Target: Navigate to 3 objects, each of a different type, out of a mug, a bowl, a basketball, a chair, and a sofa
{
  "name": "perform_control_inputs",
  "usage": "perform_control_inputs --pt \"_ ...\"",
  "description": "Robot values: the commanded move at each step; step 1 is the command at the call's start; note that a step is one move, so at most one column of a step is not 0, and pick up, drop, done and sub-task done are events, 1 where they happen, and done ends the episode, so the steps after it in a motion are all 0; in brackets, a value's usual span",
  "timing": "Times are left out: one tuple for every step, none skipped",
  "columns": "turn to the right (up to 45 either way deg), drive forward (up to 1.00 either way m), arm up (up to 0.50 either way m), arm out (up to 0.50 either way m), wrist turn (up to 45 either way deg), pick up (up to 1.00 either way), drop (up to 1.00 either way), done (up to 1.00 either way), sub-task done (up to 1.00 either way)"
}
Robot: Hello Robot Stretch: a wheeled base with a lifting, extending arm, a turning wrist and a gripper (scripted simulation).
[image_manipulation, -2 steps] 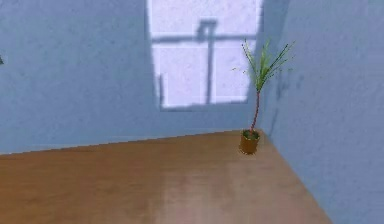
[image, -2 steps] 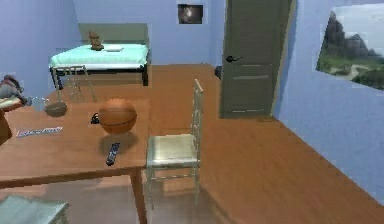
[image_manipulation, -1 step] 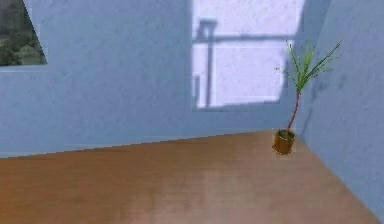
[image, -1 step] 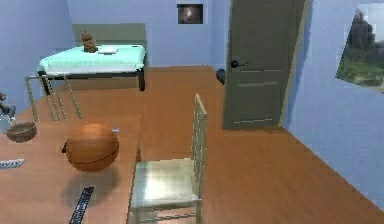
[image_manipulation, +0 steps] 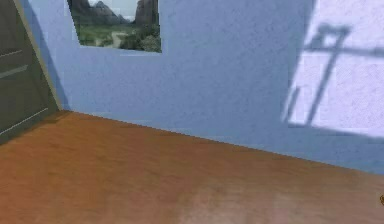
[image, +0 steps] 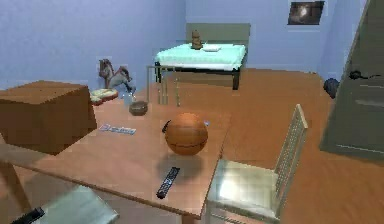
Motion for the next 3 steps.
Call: perform_control_inputs --pt "0.0 0.0 0.0 0.0 0.0 0.0 0.0 0.0 1.0" --pt "45.0 0.0 0.0 0.0 0.0 0.0 0.0 0.0 0.0" --pt "24.0 0.0 0.0 0.0 0.0 0.0 0.0 0.0 0.0"
